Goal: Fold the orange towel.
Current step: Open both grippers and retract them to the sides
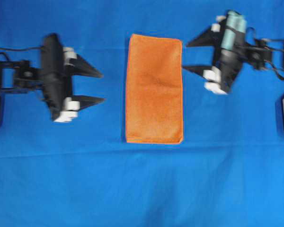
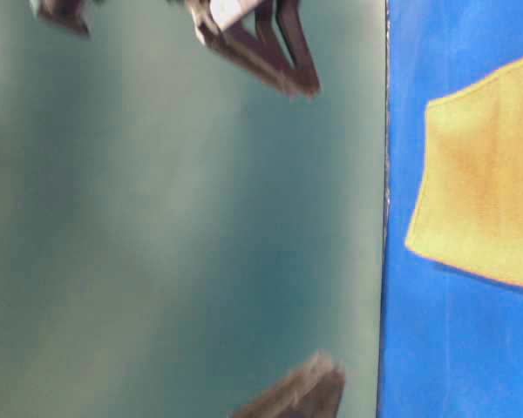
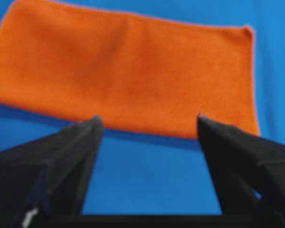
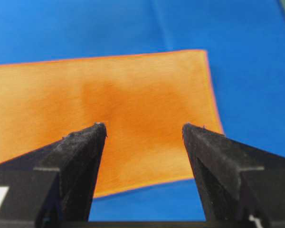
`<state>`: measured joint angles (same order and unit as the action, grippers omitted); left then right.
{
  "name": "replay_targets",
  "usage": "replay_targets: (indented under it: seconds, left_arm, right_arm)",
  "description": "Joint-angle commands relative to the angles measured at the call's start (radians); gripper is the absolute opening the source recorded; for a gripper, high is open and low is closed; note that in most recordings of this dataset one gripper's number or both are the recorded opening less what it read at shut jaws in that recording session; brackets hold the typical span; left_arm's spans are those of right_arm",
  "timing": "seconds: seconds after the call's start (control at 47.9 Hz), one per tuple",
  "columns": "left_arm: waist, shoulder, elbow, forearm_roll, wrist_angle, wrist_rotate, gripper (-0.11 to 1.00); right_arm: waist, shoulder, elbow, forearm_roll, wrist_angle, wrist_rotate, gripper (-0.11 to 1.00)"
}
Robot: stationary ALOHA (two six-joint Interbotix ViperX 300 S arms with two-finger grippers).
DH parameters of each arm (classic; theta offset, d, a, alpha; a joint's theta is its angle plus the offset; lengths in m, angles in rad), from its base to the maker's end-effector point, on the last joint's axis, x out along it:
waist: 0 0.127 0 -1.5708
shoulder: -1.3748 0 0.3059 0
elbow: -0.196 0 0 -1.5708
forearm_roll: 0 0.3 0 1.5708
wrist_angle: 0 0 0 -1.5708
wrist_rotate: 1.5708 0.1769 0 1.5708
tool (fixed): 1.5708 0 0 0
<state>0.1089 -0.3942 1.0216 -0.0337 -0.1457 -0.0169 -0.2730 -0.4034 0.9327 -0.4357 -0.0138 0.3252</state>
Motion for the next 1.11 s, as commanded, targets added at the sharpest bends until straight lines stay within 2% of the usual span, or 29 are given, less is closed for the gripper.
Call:
replay_targets:
  seconds: [0.0, 0.251, 0.418, 0.69, 0.878, 1.087]
  left_arm:
    - [0.025, -0.080, 0.037, 0.003, -0.044, 0.000, 0.73]
    - [0.054, -0.230, 0.127, 0.003, -0.061, 0.000, 0.73]
    - [0.054, -0.253, 0.155, 0.003, -0.066, -0.006, 0.73]
    - [0.054, -0.233, 0.143, 0.003, -0.086, -0.009, 0.73]
    - [0.084, -0.144, 0.089, 0.003, -0.196, 0.005, 0.73]
    - [0.160, 0.097, -0.064, 0.005, -0.187, 0.023, 0.73]
  right_arm:
    - [0.018, -0.086, 0.034, 0.012, -0.023, 0.025, 0.65]
    - [0.051, -0.232, 0.147, 0.012, -0.046, 0.106, 0.65]
    - [0.051, -0.224, 0.186, 0.012, -0.097, 0.135, 0.65]
    - [0.044, -0.202, 0.172, 0.012, -0.114, 0.137, 0.65]
    - [-0.038, -0.135, 0.117, 0.012, -0.120, 0.135, 0.64]
    - [-0.156, 0.052, 0.003, 0.005, -0.112, 0.121, 0.64]
